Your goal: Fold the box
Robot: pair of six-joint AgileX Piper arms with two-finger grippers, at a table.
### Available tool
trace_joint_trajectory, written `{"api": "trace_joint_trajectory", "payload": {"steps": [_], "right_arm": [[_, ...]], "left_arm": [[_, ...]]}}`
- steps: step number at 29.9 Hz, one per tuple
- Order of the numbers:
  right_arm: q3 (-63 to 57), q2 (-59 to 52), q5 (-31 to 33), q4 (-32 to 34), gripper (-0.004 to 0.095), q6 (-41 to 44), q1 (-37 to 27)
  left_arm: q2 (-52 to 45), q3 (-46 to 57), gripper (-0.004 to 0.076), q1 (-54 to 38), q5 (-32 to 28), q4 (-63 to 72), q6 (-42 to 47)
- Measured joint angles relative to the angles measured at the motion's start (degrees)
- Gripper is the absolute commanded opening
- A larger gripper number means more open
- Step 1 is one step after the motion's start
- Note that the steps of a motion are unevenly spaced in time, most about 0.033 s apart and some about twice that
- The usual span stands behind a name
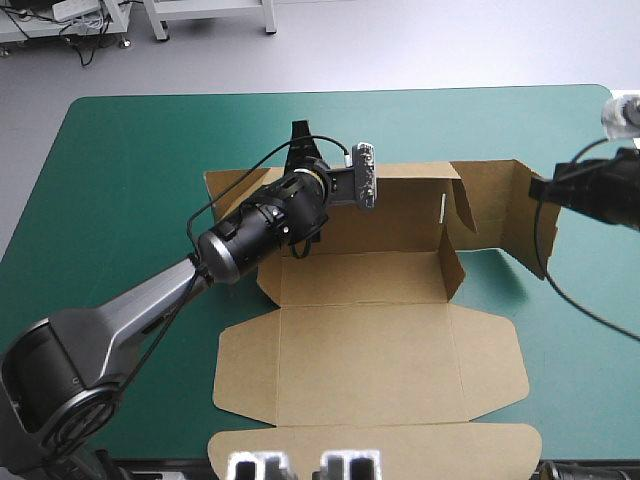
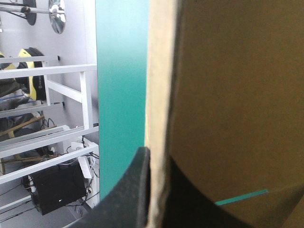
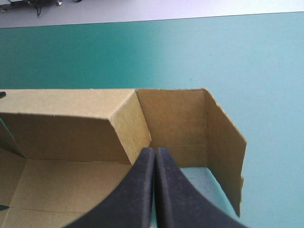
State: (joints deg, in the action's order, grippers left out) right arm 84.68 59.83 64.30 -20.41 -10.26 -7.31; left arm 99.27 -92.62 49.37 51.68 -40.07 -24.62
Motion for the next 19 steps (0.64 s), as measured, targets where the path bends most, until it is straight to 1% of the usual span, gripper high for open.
{"api": "trace_joint_trajectory", "payload": {"steps": [3,9,12,19], "right_arm": [[7.0,7.6,2.2,-2.1,-0.0005,-0.5,0.0],[17.3,21.4,5.4,-4.9,-0.0005,-1.2,0.0],[20.8,27.1,7.1,-6.2,-0.0005,-1.4,0.0],[24.2,37.0,7.1,-7.3,-0.0005,-2.2,0.0]], "left_arm": [[-2.3,4.1,-0.001,1.1,-1.6,-2.8,3.5],[-5.0,8.4,-0.001,4.0,-2.1,-6.4,9.5],[-5.2,8.8,-0.001,4.9,-1.7,-7.5,12.0],[-5.3,9.0,-0.001,6.0,-1.8,-7.7,13.9]]}}
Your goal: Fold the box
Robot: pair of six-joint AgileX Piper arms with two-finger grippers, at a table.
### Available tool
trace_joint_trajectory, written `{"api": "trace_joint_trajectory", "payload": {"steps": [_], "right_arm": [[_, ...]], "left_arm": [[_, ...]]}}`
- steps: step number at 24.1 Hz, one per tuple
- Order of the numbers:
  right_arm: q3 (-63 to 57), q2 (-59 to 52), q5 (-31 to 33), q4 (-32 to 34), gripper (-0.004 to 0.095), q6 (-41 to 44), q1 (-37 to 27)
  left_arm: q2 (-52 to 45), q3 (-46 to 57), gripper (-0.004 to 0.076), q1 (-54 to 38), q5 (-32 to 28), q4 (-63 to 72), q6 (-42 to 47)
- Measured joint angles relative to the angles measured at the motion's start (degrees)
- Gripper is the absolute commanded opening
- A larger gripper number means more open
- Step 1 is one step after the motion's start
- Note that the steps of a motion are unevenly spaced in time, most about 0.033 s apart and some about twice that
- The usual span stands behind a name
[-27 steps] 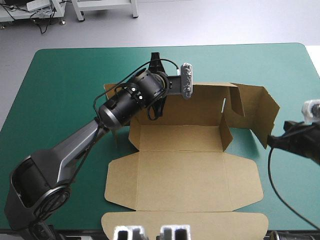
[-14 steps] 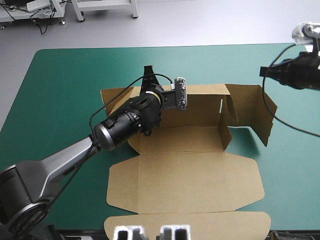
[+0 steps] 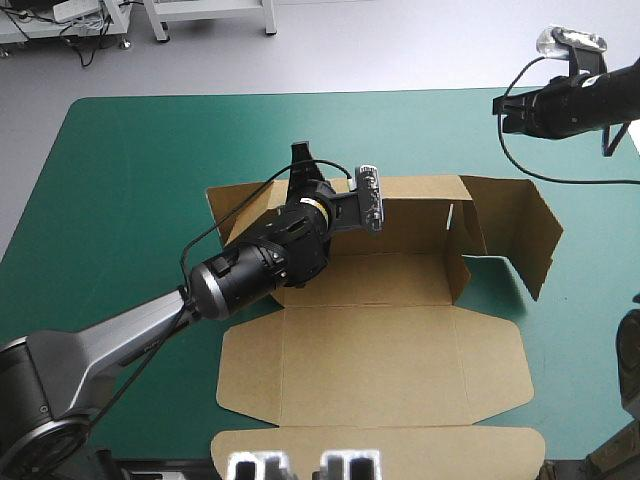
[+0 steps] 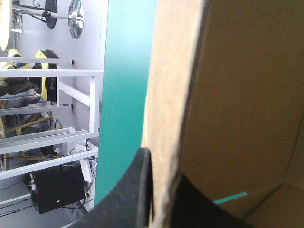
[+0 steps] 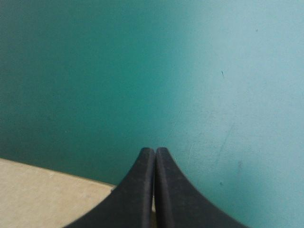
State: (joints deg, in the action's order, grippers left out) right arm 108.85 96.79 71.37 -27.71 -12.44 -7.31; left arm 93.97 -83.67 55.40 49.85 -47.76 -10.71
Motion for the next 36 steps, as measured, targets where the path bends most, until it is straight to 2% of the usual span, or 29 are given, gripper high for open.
{"api": "trace_joint_trajectory", "payload": {"steps": [7,11,17,19,24,32,36], "right_arm": [[-1.5,4.5,-0.1,3.5,-0.0005,0.0,0.6],[-10.4,3.3,-0.2,3.5,-0.0006,-3.0,0.6],[-17.6,-1.9,-0.4,3.1,-0.002,-7.5,0.5],[-20.0,-3.6,-0.4,2.1,-0.002,-9.2,-0.1],[-28.4,-7.1,-1.9,-6.9,-0.002,-16.0,-3.6],[-39.4,-11.8,-8.2,-13.4,-0.002,-26.0,-6.4],[-42.0,-12.0,-9.1,-16.2,-0.002,-30.6,-6.4]], "left_arm": [[0.0,0.0,-0.001,0.0,0.0,-0.2,1.1],[0.5,0.1,-0.001,0.0,0.0,-1.1,1.1],[1.0,0.1,-0.001,0.0,0.2,-1.5,1.5],[1.0,0.0,-0.001,0.0,0.5,0.2,1.5],[1.6,-0.5,-0.001,0.0,1.6,1.2,1.5],[3.8,-0.7,-0.001,3.4,5.0,-2.8,4.0],[5.5,-1.0,-0.001,3.9,6.1,-4.9,5.2]]}}
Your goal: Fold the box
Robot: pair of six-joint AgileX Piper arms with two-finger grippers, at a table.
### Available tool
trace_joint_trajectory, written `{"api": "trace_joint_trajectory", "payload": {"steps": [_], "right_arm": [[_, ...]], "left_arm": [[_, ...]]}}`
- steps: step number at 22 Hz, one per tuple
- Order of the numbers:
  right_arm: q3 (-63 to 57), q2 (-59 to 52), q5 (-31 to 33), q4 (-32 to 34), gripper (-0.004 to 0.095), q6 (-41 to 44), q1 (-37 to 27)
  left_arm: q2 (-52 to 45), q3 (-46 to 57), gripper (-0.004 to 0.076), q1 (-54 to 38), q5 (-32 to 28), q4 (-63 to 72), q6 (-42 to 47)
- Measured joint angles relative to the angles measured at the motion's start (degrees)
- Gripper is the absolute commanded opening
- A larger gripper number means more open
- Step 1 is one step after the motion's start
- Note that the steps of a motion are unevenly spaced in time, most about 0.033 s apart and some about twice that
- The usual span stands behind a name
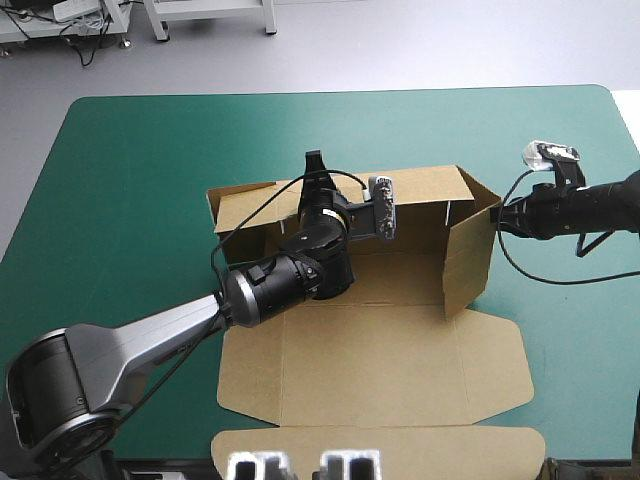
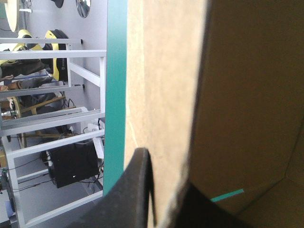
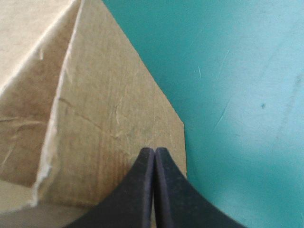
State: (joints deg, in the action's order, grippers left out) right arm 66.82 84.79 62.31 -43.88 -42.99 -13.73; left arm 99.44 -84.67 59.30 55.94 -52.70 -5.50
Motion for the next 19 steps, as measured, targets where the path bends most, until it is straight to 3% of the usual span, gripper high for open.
{"api": "trace_joint_trajectory", "payload": {"steps": [8,10,13,14,19], "right_arm": [[-3.9,-0.9,-3.6,-2.7,-0.0007,-8.8,0.0],[-3.9,-1.1,-3.0,-2.6,0.0057,-10.1,0.0],[-3.9,-1.9,-2.1,-0.9,0.0305,-9.8,0.0],[-3.9,-2.7,-1.9,0.2,0.0345,-9.5,0.0],[-3.9,-6.0,-1.8,2.6,0.0347,-9.3,0.0]], "left_arm": [[0.9,0.0,-0.001,0.0,0.0,-2.6,1.3],[0.9,0.0,-0.001,0.0,0.0,-3.1,1.4],[1.2,0.1,-0.001,0.0,-0.1,-4.3,1.4],[1.3,0.1,-0.001,0.1,-0.3,-4.7,1.4],[1.6,0.5,-0.001,0.1,-0.9,-7.0,2.5]]}}
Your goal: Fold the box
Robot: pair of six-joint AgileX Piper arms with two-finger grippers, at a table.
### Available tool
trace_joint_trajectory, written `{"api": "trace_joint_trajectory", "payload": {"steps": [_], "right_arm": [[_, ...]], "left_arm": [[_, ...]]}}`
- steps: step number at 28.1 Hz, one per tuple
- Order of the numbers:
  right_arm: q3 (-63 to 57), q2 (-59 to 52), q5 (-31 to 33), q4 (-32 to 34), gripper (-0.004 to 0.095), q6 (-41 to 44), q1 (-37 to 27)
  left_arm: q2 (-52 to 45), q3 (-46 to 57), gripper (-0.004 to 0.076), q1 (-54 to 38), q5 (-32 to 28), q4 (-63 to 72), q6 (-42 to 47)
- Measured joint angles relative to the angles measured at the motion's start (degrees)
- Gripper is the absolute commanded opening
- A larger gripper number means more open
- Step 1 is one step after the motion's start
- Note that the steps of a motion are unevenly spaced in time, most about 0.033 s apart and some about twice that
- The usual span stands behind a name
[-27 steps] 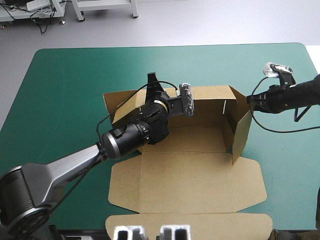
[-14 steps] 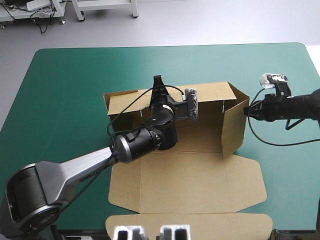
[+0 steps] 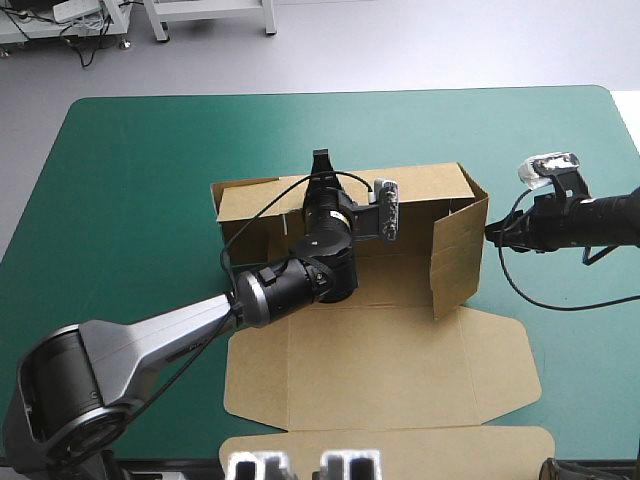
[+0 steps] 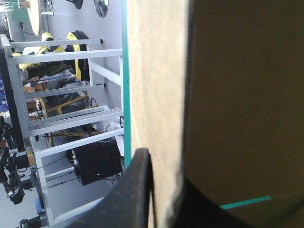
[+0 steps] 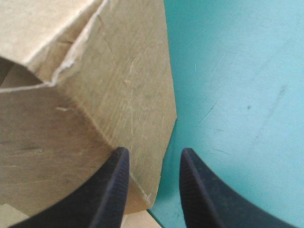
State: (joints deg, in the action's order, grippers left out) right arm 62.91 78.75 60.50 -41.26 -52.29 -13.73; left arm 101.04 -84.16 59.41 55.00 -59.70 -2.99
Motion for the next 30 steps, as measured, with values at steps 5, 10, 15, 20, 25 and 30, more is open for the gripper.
{"api": "trace_joint_trajectory", "payload": {"steps": [5,10,15,20,25,30], "right_arm": [[0.0,-3.0,0.9,1.6,0.0346,-0.2,0.0],[0.0,-2.3,0.1,0.9,0.0346,-2.6,0.0],[0.0,-1.1,-0.1,0.8,0.0345,-2.8,0.0],[0.7,-2.5,0.0,0.7,0.0345,-2.1,0.0],[5.6,-5.8,0.0,1.8,0.0345,4.5,0.0],[11.6,-5.9,-2.5,5.3,0.0345,12.6,0.0]], "left_arm": [[0.3,0.1,-0.001,0.0,-0.6,-1.0,1.5],[0.2,0.1,-0.001,0.0,-0.9,-1.1,1.7],[-0.9,0.1,-0.001,0.0,-1.5,0.2,2.0],[-1.5,0.1,-0.001,0.0,-2.1,1.3,2.3],[-1.6,0.1,-0.001,0.0,-2.6,1.7,2.7],[-1.7,0.1,-0.001,0.0,-2.9,1.9,3.8]]}}
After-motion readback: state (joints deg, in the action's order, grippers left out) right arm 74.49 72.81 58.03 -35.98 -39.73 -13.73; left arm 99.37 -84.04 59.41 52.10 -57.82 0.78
